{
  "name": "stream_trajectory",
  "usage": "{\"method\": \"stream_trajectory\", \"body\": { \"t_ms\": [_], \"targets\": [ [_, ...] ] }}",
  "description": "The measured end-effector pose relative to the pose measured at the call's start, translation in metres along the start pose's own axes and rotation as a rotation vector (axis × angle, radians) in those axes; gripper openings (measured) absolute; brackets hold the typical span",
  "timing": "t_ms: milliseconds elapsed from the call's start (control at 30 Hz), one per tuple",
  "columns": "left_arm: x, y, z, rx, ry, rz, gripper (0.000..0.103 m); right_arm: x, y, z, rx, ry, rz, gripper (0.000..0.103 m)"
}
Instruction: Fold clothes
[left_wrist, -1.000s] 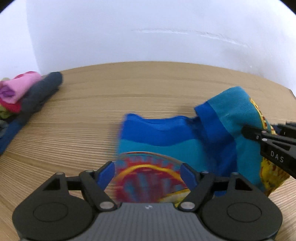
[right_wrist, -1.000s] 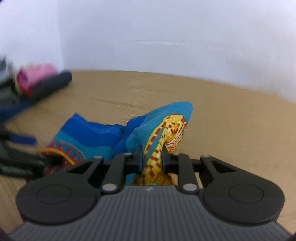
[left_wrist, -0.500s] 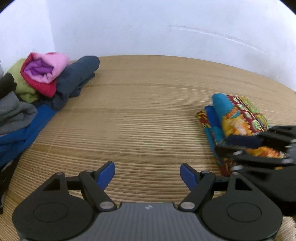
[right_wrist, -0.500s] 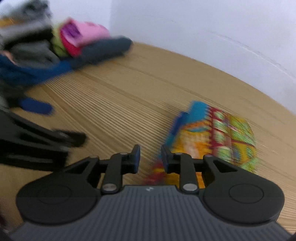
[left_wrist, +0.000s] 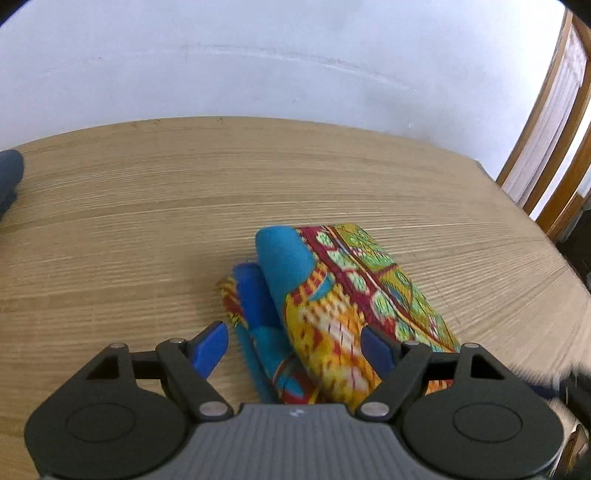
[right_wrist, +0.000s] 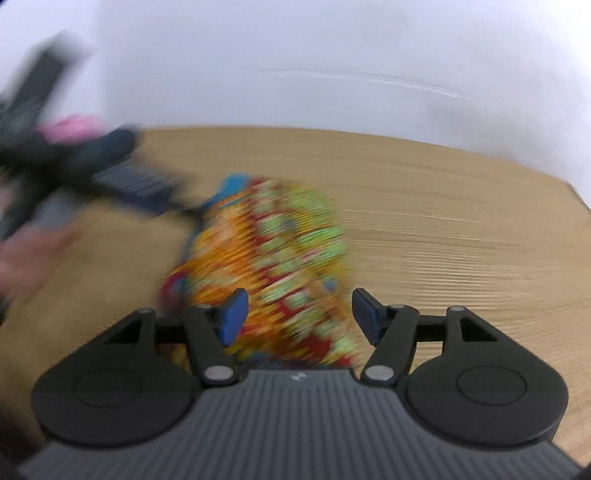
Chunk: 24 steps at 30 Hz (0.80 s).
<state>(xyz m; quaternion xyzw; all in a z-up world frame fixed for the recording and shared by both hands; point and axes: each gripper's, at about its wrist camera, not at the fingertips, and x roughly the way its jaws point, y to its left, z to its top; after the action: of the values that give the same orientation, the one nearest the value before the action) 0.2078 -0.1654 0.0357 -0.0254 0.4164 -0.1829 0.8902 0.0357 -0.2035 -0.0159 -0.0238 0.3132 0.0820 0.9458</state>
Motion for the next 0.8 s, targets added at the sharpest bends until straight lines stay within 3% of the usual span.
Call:
{"method": "stream_trajectory", "body": {
  "t_ms": [133,267,400,467,500,567,600,733,800],
  "targets": [
    [0.010,0.009,0.013,-0.031,0.008,0.004,0.081,-0.003,0.002,-0.011,0.134,0.049,0.168,0.064],
    [0.028,0.011,0.020,-0.043,0.054,-0.007,0.081,0.003,0.001,-0.012,0.146,0.040,0.176,0.064],
    [0.044,0.009,0.026,-0.056,0.081,-0.023,0.080,0.029,0.016,-0.007,0.073,-0.030,0.145,0.064],
    [0.051,0.006,0.029,-0.053,0.083,-0.028,0.072,0.043,0.021,-0.008,0.016,-0.038,0.122,0.049],
    [0.053,0.005,0.028,-0.039,0.080,-0.022,0.054,0.048,0.022,-0.007,0.005,-0.033,0.112,0.023],
    [0.049,0.002,0.029,-0.023,0.067,-0.019,0.036,0.051,0.023,-0.003,0.015,-0.032,0.104,0.016],
    [0.043,0.002,0.030,-0.018,0.048,-0.018,0.033,0.044,0.024,0.002,0.008,-0.055,0.104,0.015],
    [0.019,0.009,0.023,0.011,-0.012,0.078,0.033,0.014,0.043,0.013,-0.074,-0.118,0.190,0.014],
    [0.025,0.018,0.017,0.022,0.025,0.134,0.033,0.018,0.056,0.008,-0.123,-0.102,0.228,0.014]
  ]
}}
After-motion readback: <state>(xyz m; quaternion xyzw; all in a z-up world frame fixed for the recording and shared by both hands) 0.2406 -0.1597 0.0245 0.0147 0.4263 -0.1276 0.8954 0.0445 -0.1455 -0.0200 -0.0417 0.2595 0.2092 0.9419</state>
